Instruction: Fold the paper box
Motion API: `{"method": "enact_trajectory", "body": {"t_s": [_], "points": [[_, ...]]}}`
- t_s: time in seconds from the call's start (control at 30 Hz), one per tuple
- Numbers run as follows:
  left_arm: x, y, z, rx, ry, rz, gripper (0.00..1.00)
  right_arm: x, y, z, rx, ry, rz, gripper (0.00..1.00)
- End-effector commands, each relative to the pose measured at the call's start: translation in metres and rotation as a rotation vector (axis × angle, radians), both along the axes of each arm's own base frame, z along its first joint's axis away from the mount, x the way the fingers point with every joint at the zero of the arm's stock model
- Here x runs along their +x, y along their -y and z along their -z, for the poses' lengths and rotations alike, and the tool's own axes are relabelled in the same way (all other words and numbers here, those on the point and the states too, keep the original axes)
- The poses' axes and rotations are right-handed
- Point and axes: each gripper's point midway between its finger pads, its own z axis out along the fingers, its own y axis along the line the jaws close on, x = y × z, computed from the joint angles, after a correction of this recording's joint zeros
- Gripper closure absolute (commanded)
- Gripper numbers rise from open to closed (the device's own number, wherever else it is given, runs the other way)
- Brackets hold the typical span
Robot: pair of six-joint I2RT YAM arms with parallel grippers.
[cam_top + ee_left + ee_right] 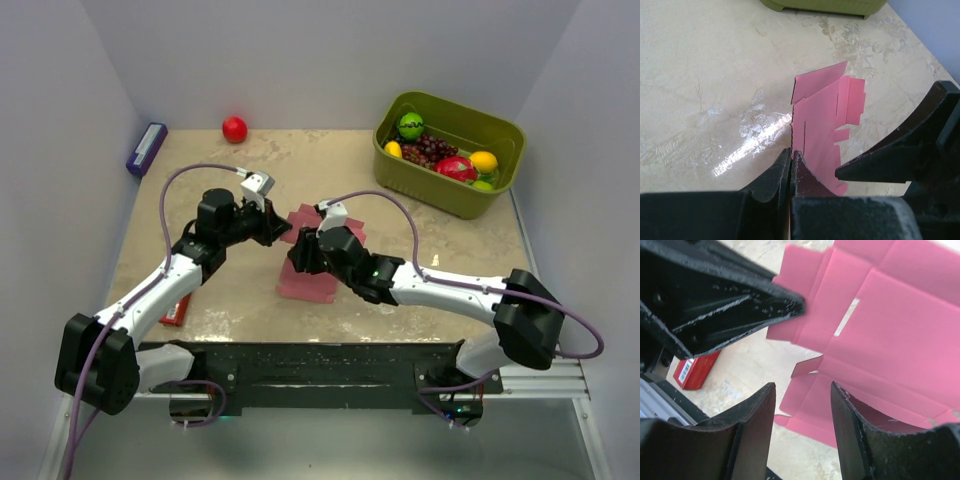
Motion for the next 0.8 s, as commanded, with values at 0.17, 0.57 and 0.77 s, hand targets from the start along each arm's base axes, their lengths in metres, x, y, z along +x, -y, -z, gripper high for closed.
{"method": "enact_trajectory", "body": {"t_s": [0.17, 0.57, 0.77], "points": [[0.003, 0.004, -0.013, -0.006, 0.055, 0.011, 1.00, 0.004, -0.011, 0.001, -0.027, -0.032, 0.058, 0.47], [0.002, 0.004, -0.015, -0.005, 0.062, 0.013, 1.00, 0.009, -0.021, -0.012, 0.027, -0.037, 0.069, 0.48], [0.001, 0.005, -0.016, -0.006, 0.067, 0.015, 1.00, 0.013, -0.016, 0.000, -0.018, -0.045, 0.100, 0.53]]}}
